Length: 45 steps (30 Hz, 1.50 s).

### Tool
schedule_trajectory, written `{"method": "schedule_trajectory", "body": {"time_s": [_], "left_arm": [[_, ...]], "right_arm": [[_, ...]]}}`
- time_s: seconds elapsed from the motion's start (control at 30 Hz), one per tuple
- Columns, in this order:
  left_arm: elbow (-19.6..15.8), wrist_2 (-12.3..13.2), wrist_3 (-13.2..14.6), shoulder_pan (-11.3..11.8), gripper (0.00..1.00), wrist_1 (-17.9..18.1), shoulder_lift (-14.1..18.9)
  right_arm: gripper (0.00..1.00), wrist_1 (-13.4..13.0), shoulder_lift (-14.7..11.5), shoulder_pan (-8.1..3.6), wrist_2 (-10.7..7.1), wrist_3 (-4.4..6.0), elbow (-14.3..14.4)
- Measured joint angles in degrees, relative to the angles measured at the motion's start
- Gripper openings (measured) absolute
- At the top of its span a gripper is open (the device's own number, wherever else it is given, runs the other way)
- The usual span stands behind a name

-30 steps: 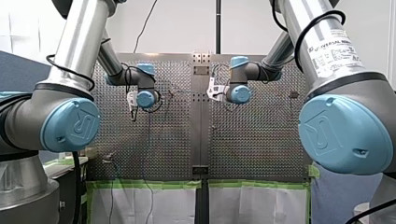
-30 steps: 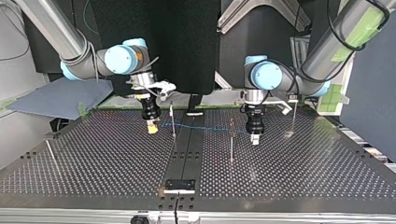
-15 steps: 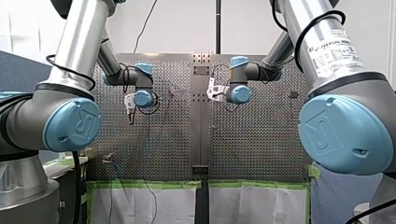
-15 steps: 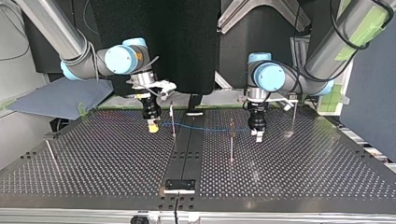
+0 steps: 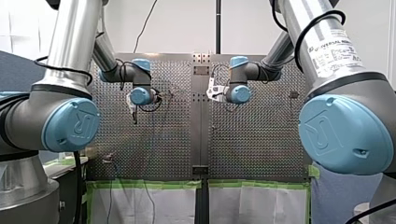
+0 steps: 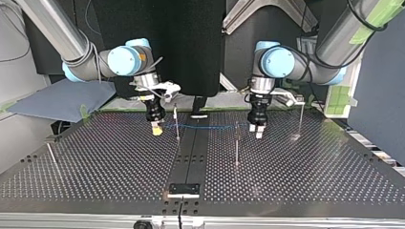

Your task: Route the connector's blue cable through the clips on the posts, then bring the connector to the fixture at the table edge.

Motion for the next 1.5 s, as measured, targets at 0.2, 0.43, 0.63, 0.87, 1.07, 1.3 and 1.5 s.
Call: {"method": "schedule_trajectory", "body": {"time_s": [0.2,0.43,0.63,0.87,1.07,1.3,1.5], "left_arm": [[-1.42,2.57,0.22,-0.16,0.99,0.73,0.29],[-2.58,3.01,1.16,-0.37,0.99,0.84,0.31],[-2.97,3.10,1.47,-0.71,0.99,0.89,0.39],[-3.70,2.92,1.59,-1.08,0.99,0.82,2.39],[-4.54,1.82,1.39,-1.81,0.99,0.98,4.42],[-5.22,1.38,1.65,-2.51,0.99,1.05,4.68],[-5.27,0.60,1.98,-2.88,0.99,0.95,4.69]], "right_arm": [[0.00,0.49,-0.01,0.12,-0.06,-0.06,0.01],[0.00,0.65,0.00,0.21,-0.08,-0.08,0.01],[0.00,0.77,-0.01,0.19,-0.09,-0.08,0.00],[0.00,0.74,0.00,0.12,-0.09,-0.08,0.00],[0.00,0.63,0.00,0.11,-0.08,-0.08,0.00],[0.00,0.80,0.00,0.03,-0.08,-0.08,0.00],[0.00,0.80,0.00,0.06,-0.09,-0.08,0.01]]}}
